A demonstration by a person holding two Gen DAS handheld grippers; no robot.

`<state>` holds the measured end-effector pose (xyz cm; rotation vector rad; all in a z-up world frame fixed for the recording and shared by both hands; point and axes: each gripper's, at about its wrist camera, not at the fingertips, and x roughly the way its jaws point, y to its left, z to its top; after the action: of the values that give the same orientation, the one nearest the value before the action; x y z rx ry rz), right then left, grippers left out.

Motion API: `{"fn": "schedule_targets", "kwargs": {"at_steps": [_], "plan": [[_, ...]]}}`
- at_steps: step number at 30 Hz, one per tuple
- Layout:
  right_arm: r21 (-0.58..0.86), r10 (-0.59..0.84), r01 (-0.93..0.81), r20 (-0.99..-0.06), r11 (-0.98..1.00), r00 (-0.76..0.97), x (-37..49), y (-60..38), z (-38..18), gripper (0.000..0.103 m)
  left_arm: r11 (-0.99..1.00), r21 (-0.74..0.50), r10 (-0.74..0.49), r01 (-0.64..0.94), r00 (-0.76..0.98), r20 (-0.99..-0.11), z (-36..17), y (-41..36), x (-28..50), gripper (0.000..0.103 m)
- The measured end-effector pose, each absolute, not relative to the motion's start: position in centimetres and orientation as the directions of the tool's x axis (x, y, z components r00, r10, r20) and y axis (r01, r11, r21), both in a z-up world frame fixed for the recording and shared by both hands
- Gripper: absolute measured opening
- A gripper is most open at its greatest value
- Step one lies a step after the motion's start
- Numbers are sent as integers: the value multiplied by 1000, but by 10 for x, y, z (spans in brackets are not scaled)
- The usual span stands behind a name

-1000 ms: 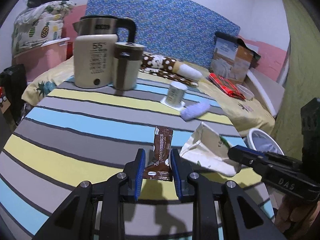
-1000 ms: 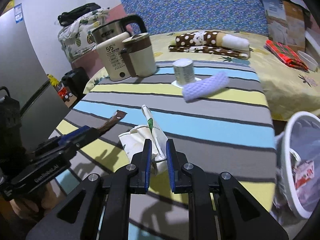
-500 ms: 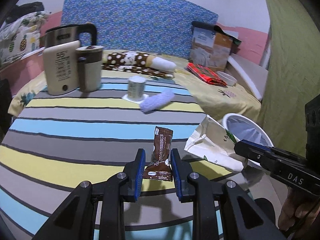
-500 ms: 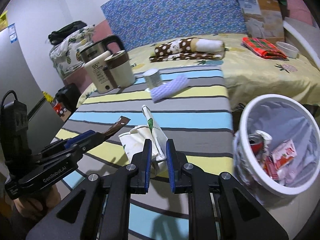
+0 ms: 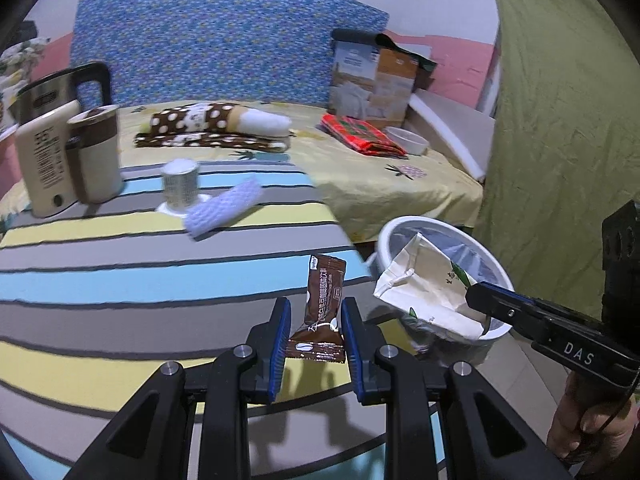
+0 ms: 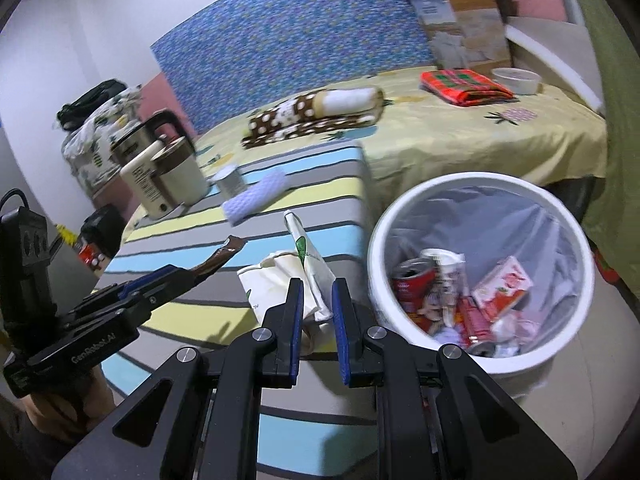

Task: Collect trash
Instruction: 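Carry the wrapper and tissue over the bin and open both tools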

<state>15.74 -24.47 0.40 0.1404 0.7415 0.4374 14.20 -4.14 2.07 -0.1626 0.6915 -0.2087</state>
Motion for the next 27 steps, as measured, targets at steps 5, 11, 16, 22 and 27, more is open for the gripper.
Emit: {"fn": "schedule_targets", "kwargs": {"at_steps": [5, 11, 16, 22, 27], "plan": [[281, 385, -266, -618, 922, 685, 162, -272, 4, 17, 955, -220, -293, 198, 736, -611, 22, -70, 155, 26], [286, 327, -184, -613, 940, 719, 164, -304, 3, 17, 938, -225, -345, 262, 716, -606, 24, -105, 171, 26], [288, 292, -135, -619, 948, 729, 166, -324, -2, 17, 924, -225, -380, 308, 694, -611, 20, -133, 184, 26], [296, 269, -94, -634, 951, 725, 171, -338, -11, 17, 910, -219, -407, 352, 659, -632, 9, -159, 197, 26], [287, 250, -72, -650, 955, 718, 174, -344, -16, 17, 904, -220, -416, 366, 635, -651, -2, -171, 206, 26]]}}
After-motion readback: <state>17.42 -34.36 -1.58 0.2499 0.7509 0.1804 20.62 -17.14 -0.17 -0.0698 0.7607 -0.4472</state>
